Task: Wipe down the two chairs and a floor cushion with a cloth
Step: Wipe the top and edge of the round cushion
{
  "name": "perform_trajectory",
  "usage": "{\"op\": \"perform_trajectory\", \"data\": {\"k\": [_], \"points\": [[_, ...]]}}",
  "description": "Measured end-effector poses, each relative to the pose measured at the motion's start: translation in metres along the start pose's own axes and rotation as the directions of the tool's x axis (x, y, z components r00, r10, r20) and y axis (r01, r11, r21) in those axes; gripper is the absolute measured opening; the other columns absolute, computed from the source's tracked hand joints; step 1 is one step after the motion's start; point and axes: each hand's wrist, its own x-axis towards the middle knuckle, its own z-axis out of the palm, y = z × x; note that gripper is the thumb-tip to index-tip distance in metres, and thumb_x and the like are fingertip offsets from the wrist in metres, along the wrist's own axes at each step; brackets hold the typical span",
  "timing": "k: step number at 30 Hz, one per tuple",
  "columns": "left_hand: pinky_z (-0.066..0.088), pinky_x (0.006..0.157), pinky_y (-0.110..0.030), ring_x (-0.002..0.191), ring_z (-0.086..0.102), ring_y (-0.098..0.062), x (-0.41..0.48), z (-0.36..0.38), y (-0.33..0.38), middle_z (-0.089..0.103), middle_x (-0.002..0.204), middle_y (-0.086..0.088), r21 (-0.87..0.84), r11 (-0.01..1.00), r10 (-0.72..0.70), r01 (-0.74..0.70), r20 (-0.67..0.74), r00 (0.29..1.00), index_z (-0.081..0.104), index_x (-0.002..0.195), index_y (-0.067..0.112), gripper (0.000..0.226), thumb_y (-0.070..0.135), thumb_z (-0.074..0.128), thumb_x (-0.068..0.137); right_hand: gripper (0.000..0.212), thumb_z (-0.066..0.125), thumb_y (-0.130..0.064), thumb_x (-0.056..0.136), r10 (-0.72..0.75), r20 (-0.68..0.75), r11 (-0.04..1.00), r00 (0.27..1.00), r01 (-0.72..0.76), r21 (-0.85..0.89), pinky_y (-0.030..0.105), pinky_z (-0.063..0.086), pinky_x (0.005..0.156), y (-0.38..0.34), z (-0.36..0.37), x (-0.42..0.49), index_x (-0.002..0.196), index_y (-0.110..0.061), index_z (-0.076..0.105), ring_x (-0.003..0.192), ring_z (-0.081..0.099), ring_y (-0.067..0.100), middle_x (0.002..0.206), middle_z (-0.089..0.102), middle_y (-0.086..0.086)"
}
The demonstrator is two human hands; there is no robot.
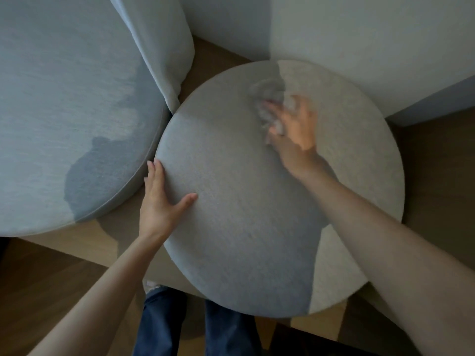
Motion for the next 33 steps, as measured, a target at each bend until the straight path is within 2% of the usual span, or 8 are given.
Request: {"op": "perform_trajectory", "data": {"k": [5, 9, 13, 17, 19, 21, 29, 33], "points": [[0.018, 0.116, -0.042, 0.148, 0.003, -0.015, 0.001, 0.001, -0.003, -0.004, 0.161, 0.009, 0.015, 1.000, 0.012, -0.012, -0.009, 1.000, 0.001, 0.154, 0.022, 0.105, 0.040, 0.073, 0.079, 0.055, 0.054, -0.018, 0.093, 0.286, -0.172, 0.958, 0.943, -0.278, 0.071, 0.041, 0.038, 0.102, 0.055, -0.035, -0.003, 0.145, -0.030, 0.039, 0.117, 0.046, 0.039, 0.130, 0.044, 0.026], [0.017, 0.117, -0.043, 0.148, 0.004, -0.016, 0.001, 0.002, -0.003, -0.004, 0.161, 0.008, 0.008, 1.000, 0.017, -0.017, -0.009, 1.000, 0.000, 0.154, 0.021, 0.106, 0.038, 0.073, 0.079, 0.058, 0.058, -0.009, 0.090, 0.391, -0.218, 0.909, 0.894, -0.338, 0.245, 0.025, 0.032, 0.103, 0.018, -0.014, -0.007, 0.145, -0.018, 0.041, 0.114, 0.050, 0.033, 0.122, 0.047, 0.023], [0.017, 0.116, -0.040, 0.148, 0.005, -0.014, 0.000, 0.003, -0.004, -0.003, 0.161, 0.010, 0.007, 1.000, 0.012, -0.012, -0.016, 1.000, 0.002, 0.154, 0.023, 0.106, 0.041, 0.074, 0.079, 0.048, 0.062, -0.007, 0.088, 0.158, 0.041, 0.913, 0.987, -0.162, 0.373, 0.033, 0.041, 0.100, -0.067, 0.027, -0.036, 0.131, -0.026, 0.056, 0.117, 0.052, 0.029, 0.131, 0.048, 0.016], [0.027, 0.109, -0.023, 0.143, 0.024, -0.015, 0.000, -0.002, -0.008, 0.018, 0.159, 0.000, -0.015, 0.997, 0.077, -0.077, 0.018, 0.997, 0.016, 0.153, 0.019, 0.096, 0.030, 0.076, 0.079, 0.056, 0.068, -0.011, 0.081, -0.071, 0.201, 0.928, 0.977, -0.009, 0.372, 0.036, 0.046, 0.094, -0.140, 0.060, -0.065, 0.133, -0.027, 0.057, 0.107, 0.058, 0.031, 0.122, 0.053, 0.011], [0.041, 0.089, -0.017, 0.126, 0.047, -0.023, 0.001, -0.005, -0.010, 0.044, 0.141, -0.009, -0.048, 0.995, 0.092, -0.091, 0.018, 0.996, 0.034, 0.144, 0.011, 0.079, 0.013, 0.075, 0.076, 0.069, 0.071, -0.013, 0.079, -0.141, 0.263, 0.942, 0.955, 0.048, 0.332, 0.040, 0.050, 0.088, -0.154, 0.068, -0.074, 0.140, -0.032, 0.046, 0.101, 0.058, 0.032, 0.118, 0.050, 0.010], [0.040, 0.083, -0.019, 0.120, 0.050, -0.023, -0.001, -0.006, -0.012, 0.048, 0.133, -0.012, -0.059, 0.994, 0.092, -0.091, 0.019, 0.996, 0.041, 0.137, 0.006, 0.070, 0.008, 0.074, 0.075, 0.084, 0.073, -0.018, 0.079, -0.119, 0.298, 0.970, 0.947, 0.046, 0.240, 0.042, 0.052, 0.084, -0.157, 0.074, -0.073, 0.148, -0.038, 0.029, 0.097, 0.058, 0.032, 0.117, 0.045, 0.010], [0.033, 0.106, -0.023, 0.142, 0.025, -0.011, -0.031, -0.005, -0.016, 0.018, 0.159, 0.000, -0.089, 0.992, 0.089, -0.084, 0.046, 0.995, 0.016, 0.152, 0.015, 0.095, 0.019, 0.076, 0.079, 0.052, 0.067, -0.051, 0.077, -0.198, 0.178, 0.980, 0.964, 0.199, 0.014, 0.040, 0.040, 0.092, -0.156, 0.088, -0.067, 0.123, -0.027, 0.062, 0.111, 0.040, 0.029, 0.133, 0.044, 0.009], [0.024, 0.095, -0.012, 0.145, 0.010, -0.006, -0.040, -0.004, -0.019, -0.002, 0.162, 0.004, -0.029, 0.998, 0.064, -0.063, 0.063, 0.996, 0.009, 0.153, 0.019, 0.096, 0.018, 0.073, 0.082, 0.052, 0.057, -0.064, 0.082, -0.249, 0.154, 0.968, 0.956, 0.250, 0.017, 0.037, 0.033, 0.091, -0.152, 0.090, -0.062, 0.115, -0.026, 0.068, 0.116, 0.041, 0.030, 0.145, 0.042, 0.009]]}}
